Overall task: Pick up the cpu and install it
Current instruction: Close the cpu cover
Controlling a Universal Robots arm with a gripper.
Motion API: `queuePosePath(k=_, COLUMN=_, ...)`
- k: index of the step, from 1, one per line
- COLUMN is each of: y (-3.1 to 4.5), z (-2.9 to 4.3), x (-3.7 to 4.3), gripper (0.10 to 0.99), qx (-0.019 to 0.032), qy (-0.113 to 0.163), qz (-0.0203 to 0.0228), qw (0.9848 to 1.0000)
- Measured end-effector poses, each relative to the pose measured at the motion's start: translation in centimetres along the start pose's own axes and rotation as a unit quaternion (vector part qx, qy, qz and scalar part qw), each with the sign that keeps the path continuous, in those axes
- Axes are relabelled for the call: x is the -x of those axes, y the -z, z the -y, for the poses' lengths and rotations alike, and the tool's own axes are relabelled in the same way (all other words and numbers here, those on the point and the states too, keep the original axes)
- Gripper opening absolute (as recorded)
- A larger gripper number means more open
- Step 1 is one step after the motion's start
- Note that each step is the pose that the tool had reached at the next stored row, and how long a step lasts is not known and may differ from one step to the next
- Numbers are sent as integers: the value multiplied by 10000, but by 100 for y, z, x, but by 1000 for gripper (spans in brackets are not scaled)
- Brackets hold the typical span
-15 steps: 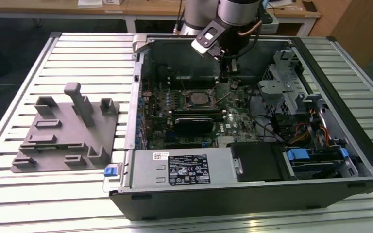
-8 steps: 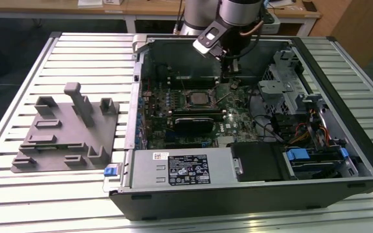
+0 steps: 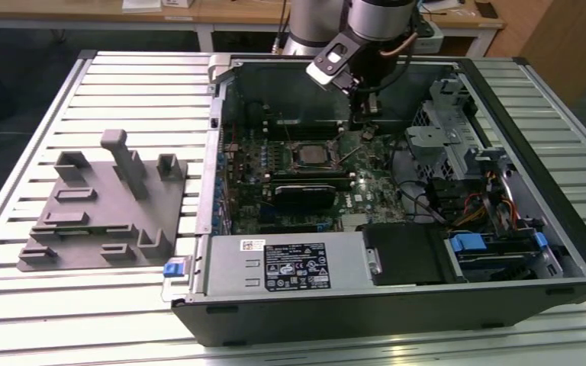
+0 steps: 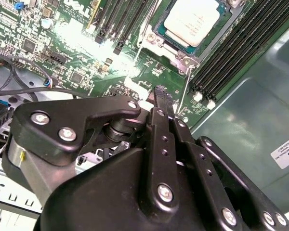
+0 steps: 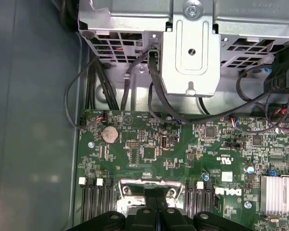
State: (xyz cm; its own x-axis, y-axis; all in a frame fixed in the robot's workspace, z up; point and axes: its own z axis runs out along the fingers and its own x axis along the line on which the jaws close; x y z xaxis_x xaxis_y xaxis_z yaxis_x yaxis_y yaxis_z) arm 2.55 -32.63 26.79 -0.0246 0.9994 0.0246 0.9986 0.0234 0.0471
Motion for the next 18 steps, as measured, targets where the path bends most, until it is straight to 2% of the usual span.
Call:
queuePosePath(k=7, y=-7, z=-44, x=0, gripper=106, qx=1, qy=-11, qz=1, qw=10000)
queuePosePath(k=18, y=-44, z=-155, x=-10, gripper=106, qx=-13, qy=-79, qz=10, qw=10000)
